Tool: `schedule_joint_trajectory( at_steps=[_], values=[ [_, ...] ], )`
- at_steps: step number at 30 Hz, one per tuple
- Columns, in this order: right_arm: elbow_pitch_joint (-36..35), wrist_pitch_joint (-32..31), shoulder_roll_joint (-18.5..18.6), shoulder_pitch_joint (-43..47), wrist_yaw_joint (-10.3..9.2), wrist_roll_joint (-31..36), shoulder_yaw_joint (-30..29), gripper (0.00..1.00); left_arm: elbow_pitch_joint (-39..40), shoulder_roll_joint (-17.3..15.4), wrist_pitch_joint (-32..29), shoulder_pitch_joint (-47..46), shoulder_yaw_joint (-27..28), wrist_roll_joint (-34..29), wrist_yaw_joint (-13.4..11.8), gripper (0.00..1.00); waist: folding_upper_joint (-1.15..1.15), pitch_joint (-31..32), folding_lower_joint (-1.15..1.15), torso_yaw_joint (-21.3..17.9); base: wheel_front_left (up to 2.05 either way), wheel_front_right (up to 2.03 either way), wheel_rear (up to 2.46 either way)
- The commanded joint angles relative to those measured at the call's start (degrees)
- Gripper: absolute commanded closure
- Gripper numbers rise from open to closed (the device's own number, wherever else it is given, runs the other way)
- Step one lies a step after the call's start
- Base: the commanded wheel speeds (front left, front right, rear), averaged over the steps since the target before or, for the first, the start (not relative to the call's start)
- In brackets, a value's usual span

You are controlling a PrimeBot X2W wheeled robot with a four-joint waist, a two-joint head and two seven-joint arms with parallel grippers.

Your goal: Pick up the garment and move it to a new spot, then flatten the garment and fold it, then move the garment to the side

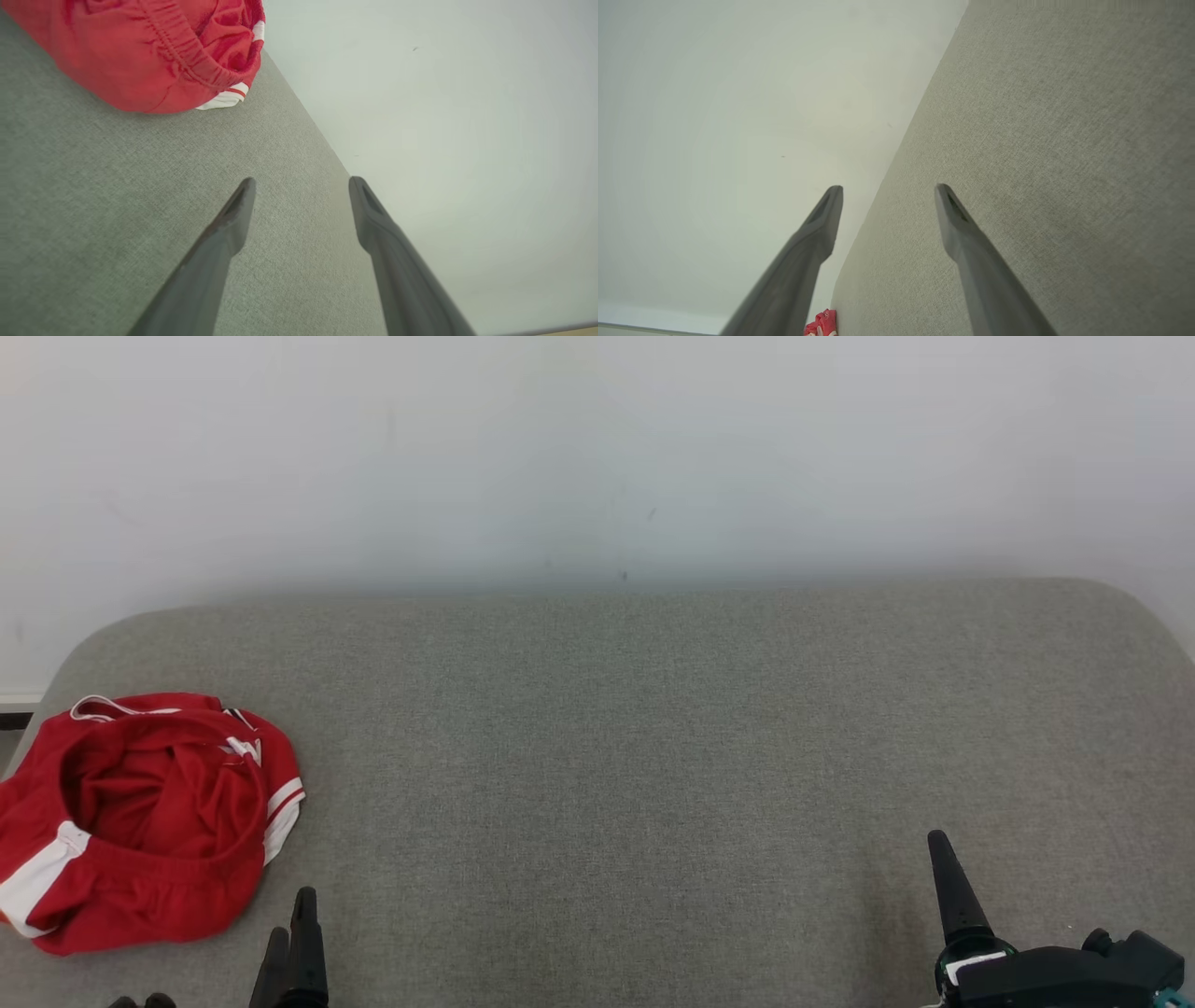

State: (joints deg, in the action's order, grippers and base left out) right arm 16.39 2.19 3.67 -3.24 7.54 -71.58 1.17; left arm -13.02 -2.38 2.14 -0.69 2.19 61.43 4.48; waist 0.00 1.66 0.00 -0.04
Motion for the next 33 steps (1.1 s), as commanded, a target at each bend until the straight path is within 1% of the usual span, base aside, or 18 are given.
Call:
schedule_joint_trajectory(
  at_steps=[1,3,12,19,33],
  values=[
    [-0.47,0.93,0.52,-0.89,-0.03,3.59,-0.02,0.00,1.02,-0.33,0.93,-0.09,-0.39,-4.11,-0.34,0.00,0.00,0.11,0.00,0.03,0.00,0.00,0.00],
    [-0.37,1.13,0.53,-0.89,-0.03,4.80,0.01,0.00,1.04,-0.34,1.12,-0.03,-0.50,-5.32,-0.45,0.00,0.00,0.15,0.00,0.05,0.00,0.00,0.00],
    [-0.34,2.12,0.07,-1.04,-0.04,15.68,-0.16,0.00,1.07,-0.68,2.88,0.37,-1.34,-15.92,-1.59,0.00,0.00,0.44,0.00,0.17,0.00,0.00,0.00],
    [-0.66,2.32,-0.19,-0.51,-0.04,23.04,-0.26,0.00,1.04,-1.39,4.12,0.70,-2.15,-22.79,-2.38,0.00,0.00,0.75,0.00,0.32,0.00,0.00,0.00],
    [-1.39,2.29,-0.62,0.73,-0.05,35.14,-1.31,0.00,0.80,-2.68,6.40,1.32,-3.91,-33.09,-3.32,0.00,0.00,1.59,0.00,0.43,0.00,0.00,0.00]
  ],
)
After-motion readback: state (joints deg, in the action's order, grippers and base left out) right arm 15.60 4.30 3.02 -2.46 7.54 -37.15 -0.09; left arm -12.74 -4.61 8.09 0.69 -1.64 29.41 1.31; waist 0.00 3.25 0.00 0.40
